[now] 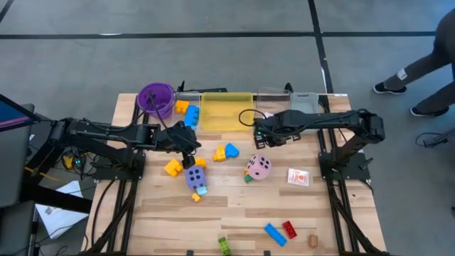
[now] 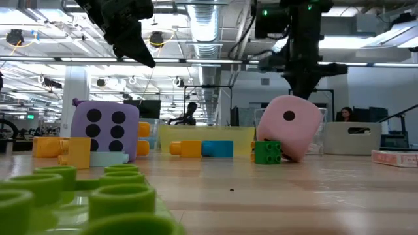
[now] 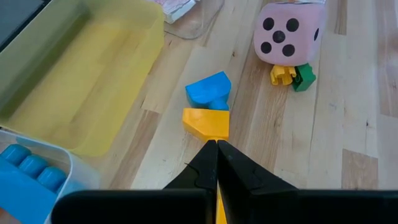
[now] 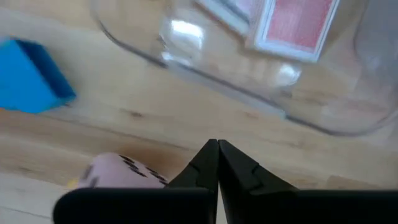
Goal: Pick & Place Toys
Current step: Adjust the transparent bin
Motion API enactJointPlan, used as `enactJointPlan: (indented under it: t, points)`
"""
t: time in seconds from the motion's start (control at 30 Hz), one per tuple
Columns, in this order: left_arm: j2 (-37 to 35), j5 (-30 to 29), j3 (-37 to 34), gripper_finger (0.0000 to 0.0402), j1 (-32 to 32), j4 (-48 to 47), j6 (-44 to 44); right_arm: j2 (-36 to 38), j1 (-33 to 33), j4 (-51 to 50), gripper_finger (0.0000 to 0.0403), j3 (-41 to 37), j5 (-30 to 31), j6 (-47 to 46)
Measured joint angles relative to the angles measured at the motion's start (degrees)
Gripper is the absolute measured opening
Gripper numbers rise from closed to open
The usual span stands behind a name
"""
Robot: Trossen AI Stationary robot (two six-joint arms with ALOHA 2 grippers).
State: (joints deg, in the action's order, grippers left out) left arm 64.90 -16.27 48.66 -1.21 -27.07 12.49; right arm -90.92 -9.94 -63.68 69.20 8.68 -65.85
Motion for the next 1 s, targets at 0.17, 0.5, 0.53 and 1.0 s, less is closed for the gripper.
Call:
enactJointPlan:
  t: [0.17,0.5,0.53,1.0]
  points:
    - [0.0,0.0,0.0,0.0000,0.0,-0.5,0.0,-5.1,-1.4,-0.7,0.0001,0.0,0.5,3.1]
    - [0.0,0.0,0.0,0.0000,0.0,-0.8,0.0,-8.7,-2.4,-0.1,0.0001,0.1,9.4,4.4]
    - [0.0,0.0,0.0,0.0000,0.0,-0.8,0.0,-8.5,-2.4,-0.5,0.0001,0.0,10.9,4.2]
    - [0.0,0.0,0.0,0.0000,0.0,-0.8,0.0,-7.3,0.0,-0.3,0.0001,0.1,12.0,3.1]
